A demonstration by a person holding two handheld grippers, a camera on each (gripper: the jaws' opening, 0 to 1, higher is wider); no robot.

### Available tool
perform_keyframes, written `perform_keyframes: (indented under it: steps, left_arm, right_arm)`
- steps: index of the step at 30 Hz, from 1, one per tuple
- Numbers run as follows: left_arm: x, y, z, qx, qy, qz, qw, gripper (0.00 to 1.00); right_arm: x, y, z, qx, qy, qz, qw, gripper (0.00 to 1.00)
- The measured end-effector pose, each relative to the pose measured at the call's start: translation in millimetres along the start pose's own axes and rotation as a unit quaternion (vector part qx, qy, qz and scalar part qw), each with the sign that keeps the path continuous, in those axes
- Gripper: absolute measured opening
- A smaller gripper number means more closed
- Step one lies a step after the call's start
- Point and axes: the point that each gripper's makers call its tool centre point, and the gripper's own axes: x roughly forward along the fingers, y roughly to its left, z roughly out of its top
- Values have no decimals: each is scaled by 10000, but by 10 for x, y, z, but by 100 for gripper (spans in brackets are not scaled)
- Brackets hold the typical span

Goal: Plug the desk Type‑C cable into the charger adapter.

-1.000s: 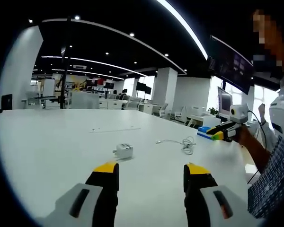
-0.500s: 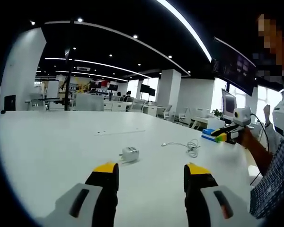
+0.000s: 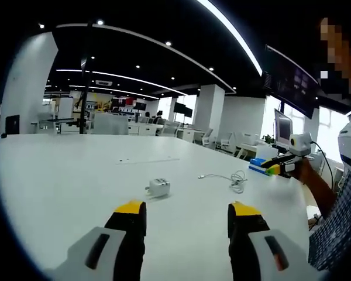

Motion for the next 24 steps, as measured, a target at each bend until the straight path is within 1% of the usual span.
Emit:
perform_keyframes:
  steps: [11, 18, 20, 24]
  left_arm:
    - [-10, 1, 30, 2, -9, 80, 10000, 56]
    - [24, 51, -15, 148, 127, 247, 9995, 56]
    - [46, 78, -40, 187, 205, 284, 9992, 55]
    - [74, 129, -40, 238, 222, 313, 9990, 55]
  right_arm:
    - [-30, -26, 3, 24, -33, -28, 10000, 30]
    - [-6, -32, 2, -46, 27, -22, 10000, 31]
    - [20, -52, 7, -93, 63, -42, 9999, 31]
    - [79, -89, 43, -132, 43, 6, 9999, 30]
